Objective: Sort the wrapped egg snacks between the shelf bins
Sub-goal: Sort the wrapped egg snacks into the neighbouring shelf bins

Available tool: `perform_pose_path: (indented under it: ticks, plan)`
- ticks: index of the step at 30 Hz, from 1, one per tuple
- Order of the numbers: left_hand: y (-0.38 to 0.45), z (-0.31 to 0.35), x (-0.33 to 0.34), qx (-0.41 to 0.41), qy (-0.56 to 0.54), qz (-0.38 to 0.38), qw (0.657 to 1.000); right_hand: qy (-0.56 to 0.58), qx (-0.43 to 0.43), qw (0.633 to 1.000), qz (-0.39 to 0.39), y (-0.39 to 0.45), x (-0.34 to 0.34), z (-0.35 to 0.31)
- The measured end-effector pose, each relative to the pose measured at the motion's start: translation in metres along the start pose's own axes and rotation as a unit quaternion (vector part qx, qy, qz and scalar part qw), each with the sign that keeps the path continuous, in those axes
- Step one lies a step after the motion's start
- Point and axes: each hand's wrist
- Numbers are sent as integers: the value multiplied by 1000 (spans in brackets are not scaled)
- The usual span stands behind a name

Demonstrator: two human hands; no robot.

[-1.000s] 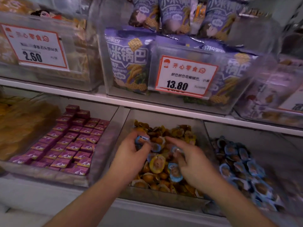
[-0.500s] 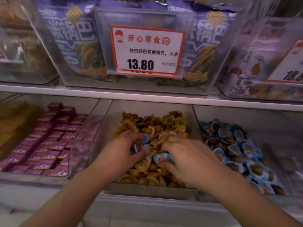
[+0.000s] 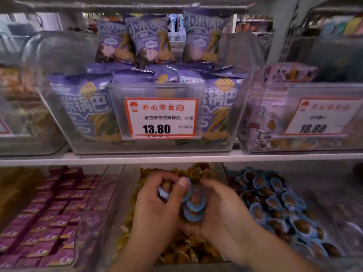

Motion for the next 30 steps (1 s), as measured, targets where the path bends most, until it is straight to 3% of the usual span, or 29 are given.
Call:
perform_pose_path:
  ticks: [4, 8, 11, 14, 16, 20, 22, 25, 28, 30]
  plan:
    - [-8, 5, 14, 113, 147, -95, 978, 100, -5, 994, -43, 0, 1, 7]
    - [-14, 2, 15, 148, 280, -141, 938, 62, -33, 997, -19, -4, -1, 3]
    - [-13, 1, 13, 149, 273, -168, 935, -21, -79, 997, 15, -6, -4, 4]
    - [-13, 4, 17, 95, 55, -261, 959, -88, -136, 986, 49, -17, -10, -4]
    - [-12, 3, 23, 67, -51, -297, 951, -129, -175, 974, 58, -26, -20, -16]
    - [-9, -15, 26, 126, 118, -282, 944, -202, -199, 958, 52, -45, -56, -44]
    - [-4, -27, 21, 129, 200, -262, 935, -254, -182, 942, 122, -42, -85, -61]
    - [4, -36, 14, 112, 261, -248, 926, -335, -195, 881, 270, -28, -134, -90]
    - [11, -42, 8, 96, 287, -231, 925, -401, -183, 827, 350, -24, -170, -117]
    - [16, -46, 7, 72, 310, -229, 920, -376, -185, 822, 385, -25, -189, -126]
Point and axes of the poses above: each hand's wrist, its own y-axis towards the middle knuckle, its own x-axis out of the palm, z = x × y, and after that the axes turned 10 degrees about -z, right-handed
